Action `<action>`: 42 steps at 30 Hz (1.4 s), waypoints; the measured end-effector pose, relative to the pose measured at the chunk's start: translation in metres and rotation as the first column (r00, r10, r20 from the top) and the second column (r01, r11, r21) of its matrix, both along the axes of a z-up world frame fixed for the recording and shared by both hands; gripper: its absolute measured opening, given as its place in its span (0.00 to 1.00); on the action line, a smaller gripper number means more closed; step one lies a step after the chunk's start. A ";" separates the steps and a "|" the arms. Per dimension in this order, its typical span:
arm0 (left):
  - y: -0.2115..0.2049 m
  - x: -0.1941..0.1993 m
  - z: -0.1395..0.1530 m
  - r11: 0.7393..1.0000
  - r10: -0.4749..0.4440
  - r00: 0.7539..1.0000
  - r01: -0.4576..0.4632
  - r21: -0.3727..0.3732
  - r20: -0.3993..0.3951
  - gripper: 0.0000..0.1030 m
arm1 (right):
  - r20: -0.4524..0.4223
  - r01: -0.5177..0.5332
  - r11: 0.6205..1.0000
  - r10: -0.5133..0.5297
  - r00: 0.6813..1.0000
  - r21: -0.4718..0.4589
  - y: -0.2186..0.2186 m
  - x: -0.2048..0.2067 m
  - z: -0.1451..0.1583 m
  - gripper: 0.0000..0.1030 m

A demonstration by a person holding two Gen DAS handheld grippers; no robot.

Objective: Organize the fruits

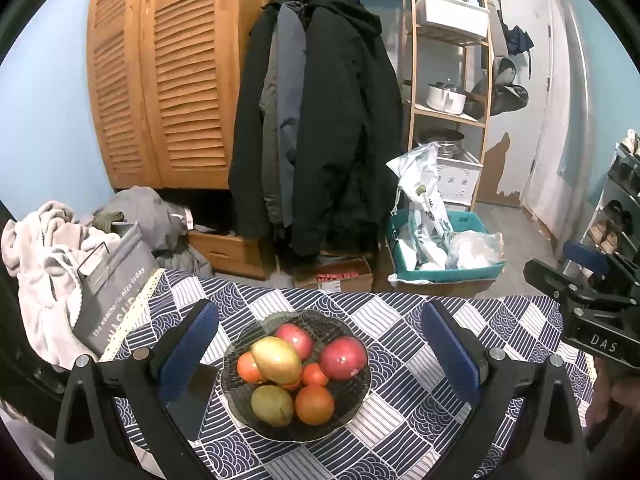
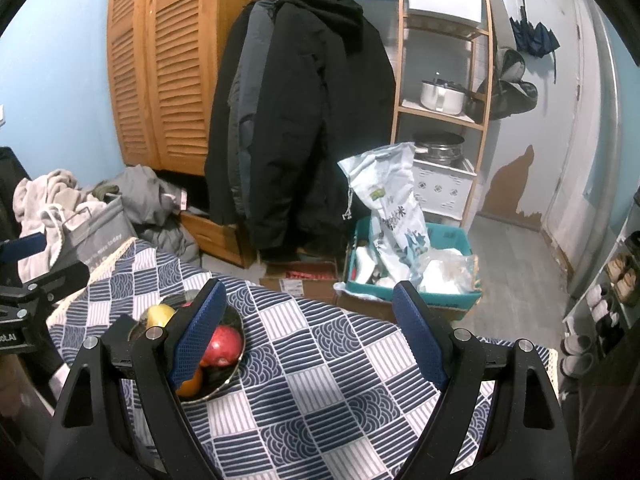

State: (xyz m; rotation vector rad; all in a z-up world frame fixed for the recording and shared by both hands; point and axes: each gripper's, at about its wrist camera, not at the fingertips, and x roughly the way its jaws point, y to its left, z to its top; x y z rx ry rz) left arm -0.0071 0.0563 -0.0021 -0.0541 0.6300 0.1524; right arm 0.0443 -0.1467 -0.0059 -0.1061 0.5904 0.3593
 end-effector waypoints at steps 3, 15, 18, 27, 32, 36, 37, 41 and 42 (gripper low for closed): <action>0.000 0.000 0.000 1.000 -0.001 1.000 0.001 0.000 0.001 0.99 | -0.001 -0.001 1.000 0.001 1.000 0.002 0.000 0.000 0.000 0.82; -0.001 0.000 0.000 1.000 -0.002 1.000 0.002 0.006 0.001 0.99 | 0.001 -0.001 1.000 0.001 1.000 -0.001 0.000 -0.001 0.000 0.82; -0.001 0.000 0.001 1.000 -0.004 1.000 0.004 0.007 0.003 0.99 | 0.002 -0.002 1.000 0.002 1.000 -0.001 0.000 -0.001 0.000 0.82; -0.002 0.000 0.001 1.000 -0.005 1.000 0.005 0.007 0.002 0.99 | 0.001 -0.002 1.000 0.002 1.000 -0.002 0.000 -0.001 0.000 0.82; -0.002 0.000 0.001 1.000 -0.006 1.000 0.006 0.008 0.004 0.99 | 0.001 -0.001 1.000 0.001 1.000 -0.002 0.000 -0.001 0.000 0.82; -0.004 0.000 0.001 1.000 -0.014 1.000 0.014 0.008 0.004 0.99 | 0.001 -0.003 1.000 0.003 1.000 -0.003 0.000 -0.001 0.000 0.82; -0.005 0.000 0.001 1.000 -0.014 1.000 0.014 0.009 0.004 0.99 | 0.002 -0.003 1.000 0.003 1.000 -0.003 0.000 -0.001 0.000 0.82; -0.005 0.000 0.001 1.000 -0.012 1.000 0.012 0.013 0.001 0.99 | 0.002 -0.002 1.000 0.002 1.000 -0.003 0.000 -0.001 0.000 0.82; -0.006 0.000 0.000 1.000 -0.012 1.000 0.012 0.013 -0.001 0.99 | 0.001 -0.002 1.000 0.002 1.000 -0.003 0.001 -0.001 0.000 0.82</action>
